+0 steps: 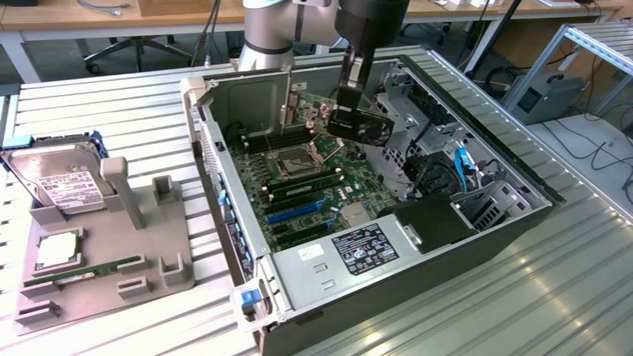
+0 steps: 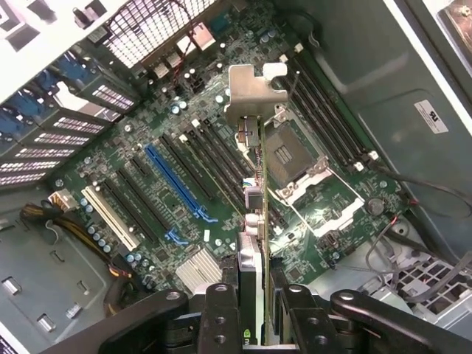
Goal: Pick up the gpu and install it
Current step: 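Insert the gpu into the slot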
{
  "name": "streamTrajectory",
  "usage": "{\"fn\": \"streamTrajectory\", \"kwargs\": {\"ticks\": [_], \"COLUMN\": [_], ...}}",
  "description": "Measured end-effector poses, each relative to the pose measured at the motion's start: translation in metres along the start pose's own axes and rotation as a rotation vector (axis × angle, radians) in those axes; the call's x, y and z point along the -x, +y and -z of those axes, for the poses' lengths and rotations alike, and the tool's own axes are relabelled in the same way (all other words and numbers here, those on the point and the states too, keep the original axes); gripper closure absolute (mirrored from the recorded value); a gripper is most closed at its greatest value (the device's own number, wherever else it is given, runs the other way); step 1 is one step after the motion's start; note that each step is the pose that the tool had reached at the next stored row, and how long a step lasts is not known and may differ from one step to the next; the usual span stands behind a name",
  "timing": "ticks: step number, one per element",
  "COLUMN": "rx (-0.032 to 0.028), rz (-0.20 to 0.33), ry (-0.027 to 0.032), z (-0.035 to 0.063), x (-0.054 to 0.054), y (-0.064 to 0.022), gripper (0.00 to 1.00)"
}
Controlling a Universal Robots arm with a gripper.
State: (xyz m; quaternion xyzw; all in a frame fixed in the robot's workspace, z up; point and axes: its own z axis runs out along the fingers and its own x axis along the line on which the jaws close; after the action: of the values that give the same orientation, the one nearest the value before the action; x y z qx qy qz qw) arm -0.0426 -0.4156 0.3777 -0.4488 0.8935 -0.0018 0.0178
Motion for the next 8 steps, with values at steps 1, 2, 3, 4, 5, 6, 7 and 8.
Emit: {"fn": "streamTrajectory", "kwargs": {"ticks": [1, 2, 3, 4, 5, 6, 7, 8], "rx": [0.0002, 0.0004, 0.0007, 0.0009, 0.0011, 0.0013, 0.0016, 0.0018], "rz": [0.007, 0.015, 0.022, 0.03, 0.037, 0.044, 0.052, 0.059], "ry": [-0.0002, -0.0004, -0.0004, -0.0006, -0.0008, -0.0009, -0.001, -0.0011], "z": [0.0, -0.0001, -0.0001, -0.0001, -0.0001, -0.0001, -0.0001, -0.0001], "x": [0.0, 0.0, 0.0, 0.0, 0.0, 0.0, 0.0, 0.0], "y": [0.0, 0.0, 0.0, 0.0, 0.0, 0.0, 0.0, 0.0], "gripper": [0.73, 0.73, 0.73, 0.73, 0.73, 0.73, 0.73, 0.73]}}
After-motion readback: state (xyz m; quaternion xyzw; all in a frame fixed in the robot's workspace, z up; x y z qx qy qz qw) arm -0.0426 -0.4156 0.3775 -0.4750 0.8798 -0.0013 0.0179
